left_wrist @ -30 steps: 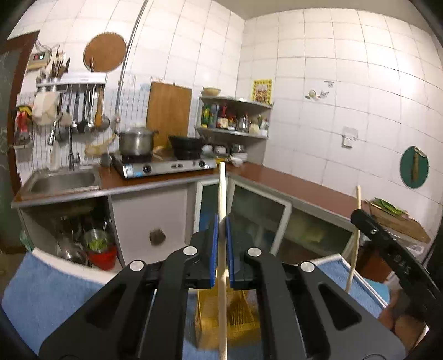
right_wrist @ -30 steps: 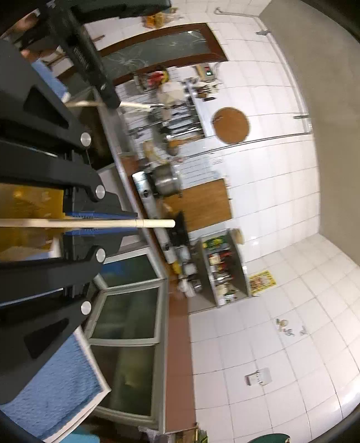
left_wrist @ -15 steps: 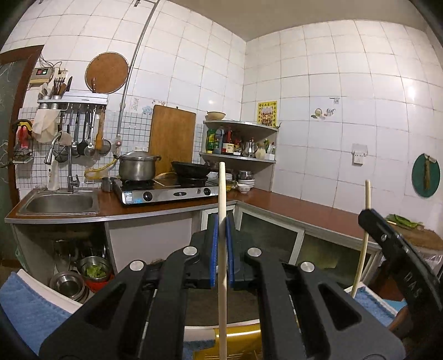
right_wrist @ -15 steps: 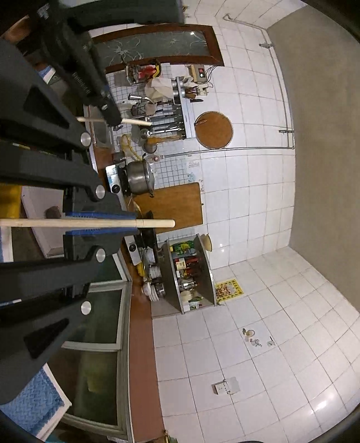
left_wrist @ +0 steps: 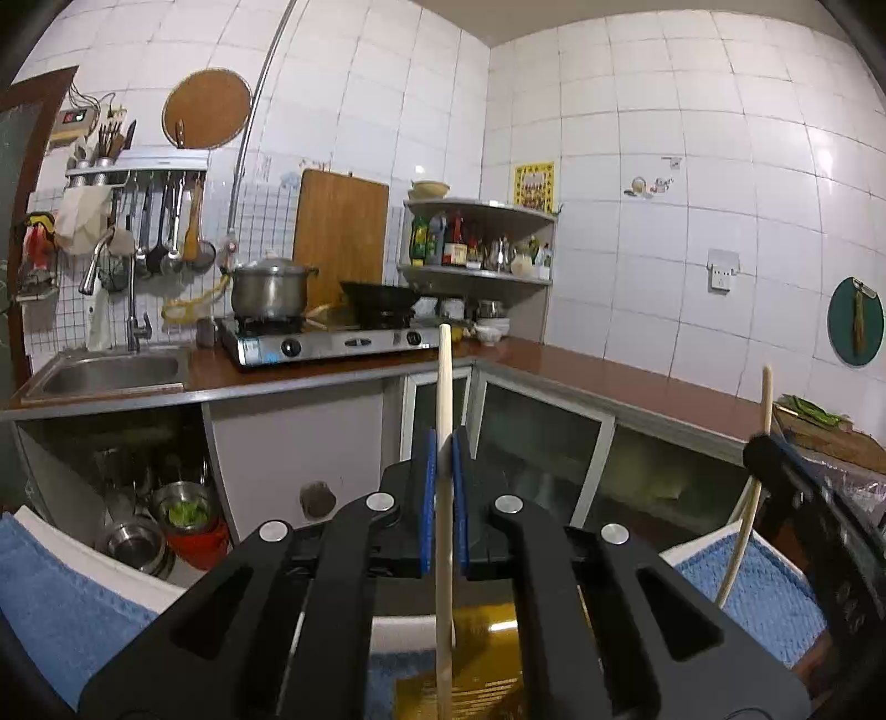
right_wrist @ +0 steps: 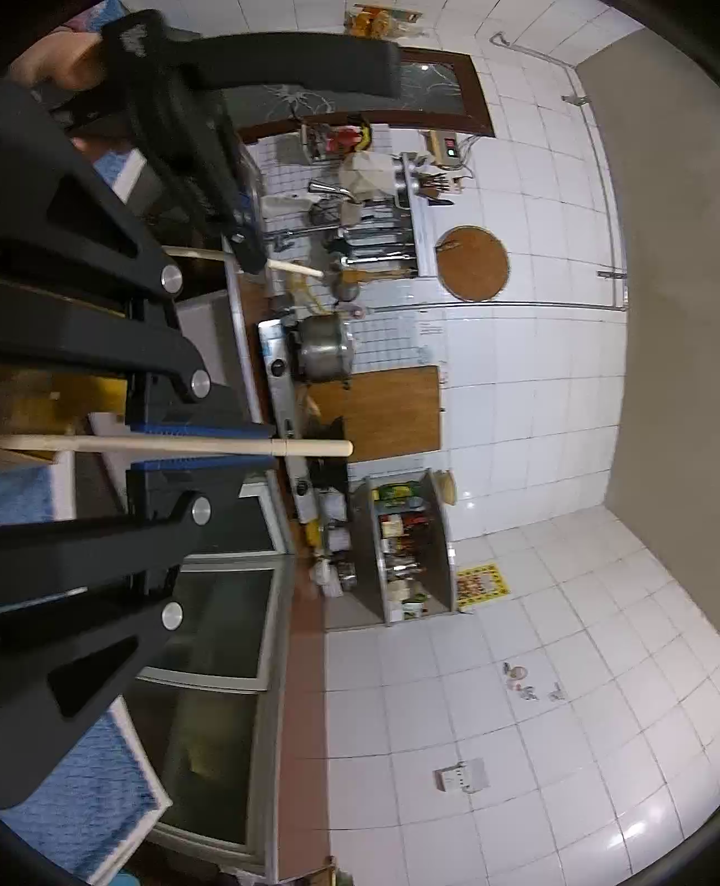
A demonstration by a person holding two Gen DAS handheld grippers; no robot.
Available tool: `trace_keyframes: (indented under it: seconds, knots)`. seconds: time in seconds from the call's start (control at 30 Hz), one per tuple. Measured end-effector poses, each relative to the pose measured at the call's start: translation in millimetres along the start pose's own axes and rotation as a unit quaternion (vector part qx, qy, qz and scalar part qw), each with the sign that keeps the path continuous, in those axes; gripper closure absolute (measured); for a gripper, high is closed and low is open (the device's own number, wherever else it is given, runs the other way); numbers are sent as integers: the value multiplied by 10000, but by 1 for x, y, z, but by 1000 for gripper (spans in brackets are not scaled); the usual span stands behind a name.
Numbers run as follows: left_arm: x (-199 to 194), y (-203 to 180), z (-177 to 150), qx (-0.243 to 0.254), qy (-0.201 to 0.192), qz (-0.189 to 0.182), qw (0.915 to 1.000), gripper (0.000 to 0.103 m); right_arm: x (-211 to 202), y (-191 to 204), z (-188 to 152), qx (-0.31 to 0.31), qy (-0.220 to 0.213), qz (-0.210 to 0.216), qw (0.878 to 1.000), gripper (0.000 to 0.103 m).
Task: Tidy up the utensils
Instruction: 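Lift the left tool's chopstick into the yellow holder and open while the right tool does likewise, then move both open tools back down toward the remaining chopsticks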
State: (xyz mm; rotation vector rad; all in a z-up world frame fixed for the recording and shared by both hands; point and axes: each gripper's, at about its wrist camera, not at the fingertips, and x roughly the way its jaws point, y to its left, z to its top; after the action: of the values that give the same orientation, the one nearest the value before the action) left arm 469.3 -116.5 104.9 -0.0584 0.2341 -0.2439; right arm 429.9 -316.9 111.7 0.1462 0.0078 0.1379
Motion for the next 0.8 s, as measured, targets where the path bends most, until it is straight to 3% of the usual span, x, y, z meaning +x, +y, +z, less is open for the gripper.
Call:
trace_keyframes:
  seconds: [0.2,0.47,0.5,0.53,0.57,0.6,0.63,0.7,0.8]
  knots:
    - [-2,2,-14,172,278,94,9994,98,-5,3,-28,-177,347,-96,9992,97]
    - [-12,19,-30,-8,770,113,9970,94,-12,-4,-47,1,944,-105,9955,96]
    - [-16,20,-31,-32,802,119,9967,86,-13,-6,-48,44,1029,-114,9946,95]
    - [-20,20,-32,-34,817,138,9966,73,-14,-7,-49,60,1105,-106,9938,90]
    - [-25,21,-33,-15,809,189,9965,67,-14,-7,-50,66,1209,-110,9926,84]
    - [-31,22,-34,5,795,242,9965,57,-17,-8,-49,77,1296,-140,9914,67]
    - [-36,22,-35,16,792,261,9965,55,-21,-9,-48,85,1297,-162,9914,59]
    - [-47,26,-36,27,864,279,9959,53,-29,-10,-46,83,1325,-219,9909,59]
    - [-65,31,-39,52,1020,352,9941,38,-46,-13,-42,175,1523,-274,9878,59]
